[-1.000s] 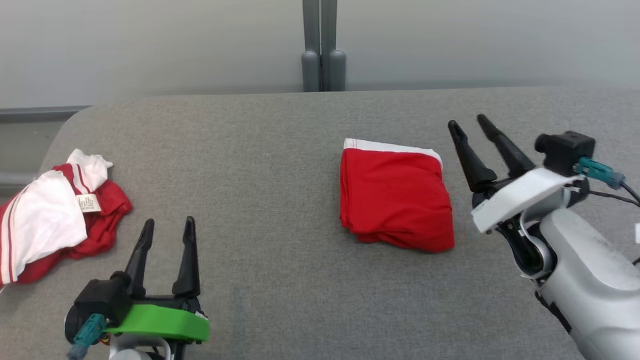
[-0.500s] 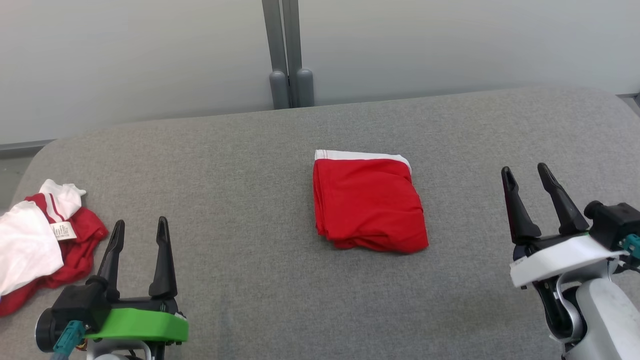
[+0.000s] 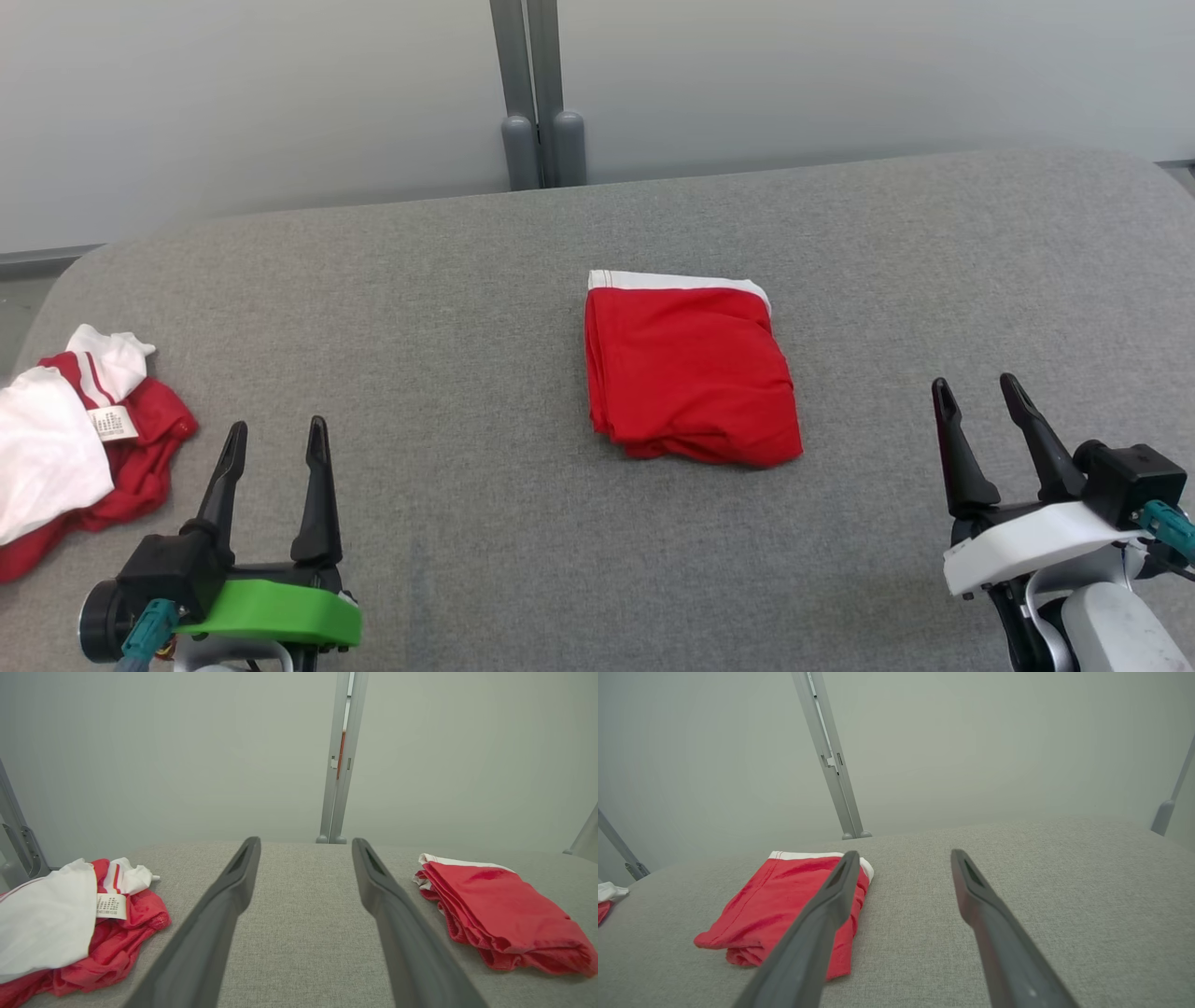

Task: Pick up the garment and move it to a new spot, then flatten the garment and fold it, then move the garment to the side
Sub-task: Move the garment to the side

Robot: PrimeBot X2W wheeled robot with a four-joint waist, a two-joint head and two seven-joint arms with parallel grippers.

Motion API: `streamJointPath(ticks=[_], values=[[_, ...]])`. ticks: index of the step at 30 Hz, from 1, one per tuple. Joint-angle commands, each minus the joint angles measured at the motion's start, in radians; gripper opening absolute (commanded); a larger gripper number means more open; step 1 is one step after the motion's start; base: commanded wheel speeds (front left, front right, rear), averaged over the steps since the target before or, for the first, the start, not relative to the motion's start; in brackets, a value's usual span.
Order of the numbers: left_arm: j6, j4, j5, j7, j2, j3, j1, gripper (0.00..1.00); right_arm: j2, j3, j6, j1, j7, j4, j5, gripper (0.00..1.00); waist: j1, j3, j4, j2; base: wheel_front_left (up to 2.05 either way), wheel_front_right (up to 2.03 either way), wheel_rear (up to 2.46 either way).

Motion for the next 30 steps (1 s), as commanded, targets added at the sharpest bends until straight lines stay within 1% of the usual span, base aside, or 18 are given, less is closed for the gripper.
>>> streamJointPath(ticks=[1,7,11,15,19,22,26,30], values=[[-0.003,0.001,0.007,0.000,-0.002,0.002,0.000,1.00,0.001,-0.006,0.000,0.000,-0.003,0.006,-0.010,1.00,0.0000,0.000,0.001,0.0000,0.00,0.00,0.00],[-0.003,0.004,0.009,0.000,-0.004,0.000,-0.004,1.00,0.004,-0.002,0.000,-0.016,-0.003,0.034,-0.026,1.00,0.0000,-0.001,0.007,0.0000,0.00,0.00,0.00],[-0.003,0.005,0.007,0.000,-0.005,-0.006,-0.014,1.00,-0.010,0.053,0.000,-0.091,0.012,0.093,-0.021,1.00,0.0000,0.009,0.012,0.0000,0.00,0.00,0.00],[-0.003,0.008,0.002,0.000,-0.005,-0.023,-0.031,1.00,-0.013,0.099,0.000,-0.204,0.083,0.165,0.005,1.00,0.0000,0.025,0.034,0.0000,0.00,0.00,0.00],[-0.003,0.009,-0.009,0.000,-0.006,-0.038,-0.048,1.00,-0.010,0.135,0.000,-0.335,0.190,0.258,0.049,1.00,0.0000,0.051,0.067,0.0000,0.00,0.00,0.00],[-0.003,0.015,-0.011,0.000,-0.008,-0.054,-0.063,1.00,-0.015,0.152,0.000,-0.415,0.276,0.351,0.072,1.00,0.0000,0.076,0.100,0.0000,0.00,0.00,0.00],[-0.003,0.023,-0.016,0.000,-0.009,-0.065,-0.082,1.00,-0.006,0.156,0.000,-0.498,0.376,0.457,0.113,1.00,0.0000,0.104,0.139,0.0000,0.00,0.00,0.00],[-0.003,0.026,-0.018,0.000,-0.011,-0.074,-0.095,1.00,0.001,0.137,0.000,-0.542,0.462,0.563,0.171,1.00,0.0000,0.126,0.172,0.0000,0.00,0.00,0.00]])
